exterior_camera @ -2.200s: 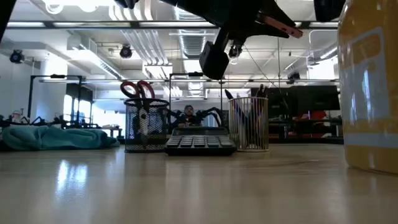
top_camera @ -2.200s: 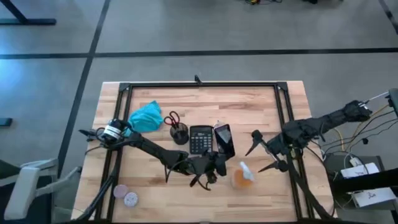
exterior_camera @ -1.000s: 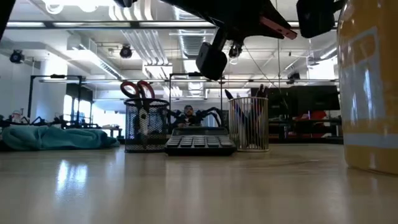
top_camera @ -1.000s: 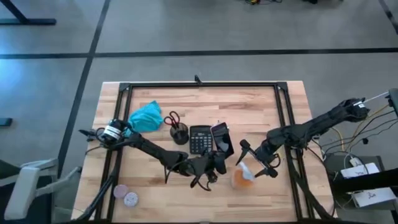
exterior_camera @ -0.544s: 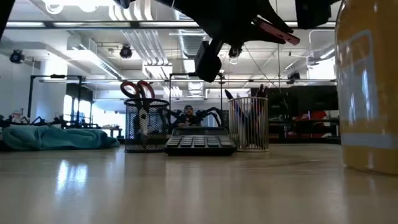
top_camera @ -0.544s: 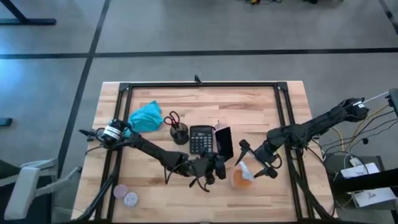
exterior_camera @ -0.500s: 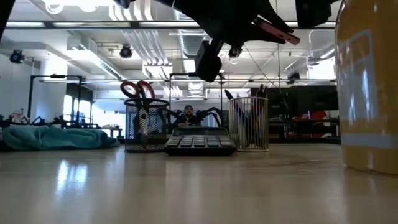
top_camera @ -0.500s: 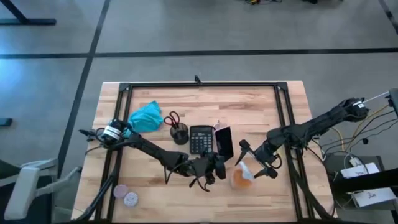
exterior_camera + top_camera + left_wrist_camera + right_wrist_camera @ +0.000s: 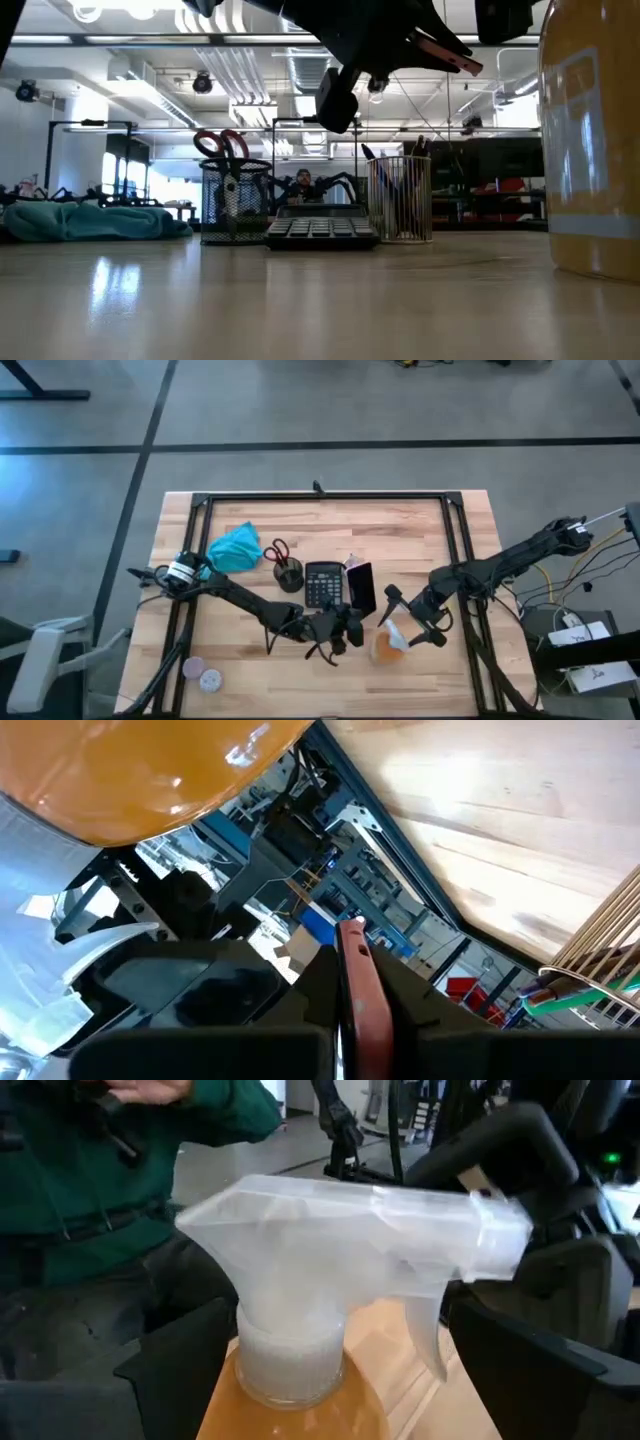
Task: Apply microfiber cloth
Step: Spray the back and front of the cellphone with the orange spray bottle
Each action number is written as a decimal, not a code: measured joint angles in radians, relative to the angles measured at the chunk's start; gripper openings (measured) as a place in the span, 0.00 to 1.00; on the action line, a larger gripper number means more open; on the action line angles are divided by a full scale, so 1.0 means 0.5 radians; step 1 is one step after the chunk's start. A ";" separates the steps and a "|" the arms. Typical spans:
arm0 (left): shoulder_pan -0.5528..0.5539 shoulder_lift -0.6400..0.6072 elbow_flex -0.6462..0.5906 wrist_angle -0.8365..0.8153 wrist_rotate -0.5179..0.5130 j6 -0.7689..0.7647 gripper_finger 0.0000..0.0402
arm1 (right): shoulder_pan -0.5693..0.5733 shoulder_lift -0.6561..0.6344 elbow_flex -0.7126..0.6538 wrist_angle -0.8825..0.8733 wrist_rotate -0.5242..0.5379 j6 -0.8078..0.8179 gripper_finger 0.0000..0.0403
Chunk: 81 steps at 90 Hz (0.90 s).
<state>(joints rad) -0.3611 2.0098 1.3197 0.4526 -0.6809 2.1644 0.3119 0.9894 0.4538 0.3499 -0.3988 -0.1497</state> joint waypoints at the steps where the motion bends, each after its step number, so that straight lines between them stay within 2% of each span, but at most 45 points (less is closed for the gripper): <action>1: 0.000 0.000 0.000 0.000 0.001 0.001 0.03 | 0.000 0.000 0.000 0.000 0.010 0.000 0.88; 25: 0.018 -0.004 0.000 0.165 -0.047 0.039 0.03 | 0.001 0.000 0.002 -0.001 0.114 0.015 0.88; 81: 0.036 -0.004 0.000 0.193 -0.198 0.043 0.03 | 0.000 0.000 0.002 -0.001 0.275 0.020 0.87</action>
<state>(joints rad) -0.3430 2.0079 1.3197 0.5493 -0.7799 2.1857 0.3119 0.9894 0.4549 0.3492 -0.2611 -0.1398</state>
